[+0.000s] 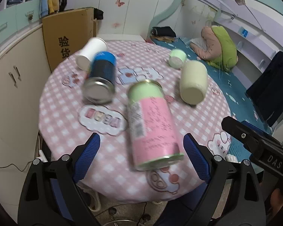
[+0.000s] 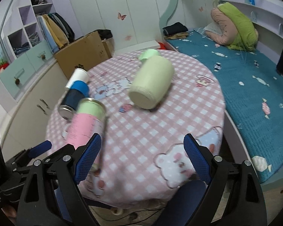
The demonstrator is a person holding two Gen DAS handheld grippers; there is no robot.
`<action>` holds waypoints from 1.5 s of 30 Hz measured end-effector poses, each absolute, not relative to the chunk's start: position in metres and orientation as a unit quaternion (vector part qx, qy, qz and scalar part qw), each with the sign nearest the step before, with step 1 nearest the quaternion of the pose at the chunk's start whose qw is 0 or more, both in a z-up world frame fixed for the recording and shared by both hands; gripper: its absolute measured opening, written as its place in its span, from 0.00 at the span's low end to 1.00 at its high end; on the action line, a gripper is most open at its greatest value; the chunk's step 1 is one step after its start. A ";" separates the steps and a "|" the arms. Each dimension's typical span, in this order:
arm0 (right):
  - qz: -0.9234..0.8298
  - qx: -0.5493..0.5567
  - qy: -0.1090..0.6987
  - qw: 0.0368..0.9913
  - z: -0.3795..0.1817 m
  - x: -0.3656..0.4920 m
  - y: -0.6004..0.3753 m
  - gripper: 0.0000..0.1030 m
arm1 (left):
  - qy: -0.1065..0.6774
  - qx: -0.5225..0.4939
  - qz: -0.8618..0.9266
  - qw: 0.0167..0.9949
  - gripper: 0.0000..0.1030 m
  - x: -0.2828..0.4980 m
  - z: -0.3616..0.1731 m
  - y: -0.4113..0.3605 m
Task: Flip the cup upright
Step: 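Grasp the pink-labelled jar with the right gripper and lift it, then rotate the jar upright with the right gripper and lower it onto the table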
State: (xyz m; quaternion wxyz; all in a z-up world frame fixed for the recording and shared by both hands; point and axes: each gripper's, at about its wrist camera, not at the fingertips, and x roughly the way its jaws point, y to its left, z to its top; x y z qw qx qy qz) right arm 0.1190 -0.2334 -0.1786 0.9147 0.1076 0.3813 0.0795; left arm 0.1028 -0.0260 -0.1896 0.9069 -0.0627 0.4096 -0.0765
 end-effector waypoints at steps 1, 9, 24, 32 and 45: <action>0.087 0.109 0.381 0.914 -0.176 0.123 -0.228 0.83 | 0.404 -0.066 -0.071 0.910 0.89 0.103 -0.186 -0.020; 0.121 0.102 0.400 0.903 -0.172 0.157 -0.182 0.83 | 0.388 -0.060 -0.014 0.920 0.90 0.119 -0.179 0.029; 0.146 0.118 0.479 0.857 -0.210 0.218 -0.138 0.83 | 0.418 -0.074 -0.007 0.906 0.90 0.155 -0.203 0.072; 0.158 0.122 0.505 0.840 -0.225 0.236 -0.136 0.83 | 0.424 -0.074 -0.015 0.903 0.90 0.165 -0.209 0.071; 0.180 0.105 0.479 0.853 -0.208 0.240 -0.140 0.69 | 0.419 -0.075 -0.026 0.904 0.90 0.171 -0.205 0.063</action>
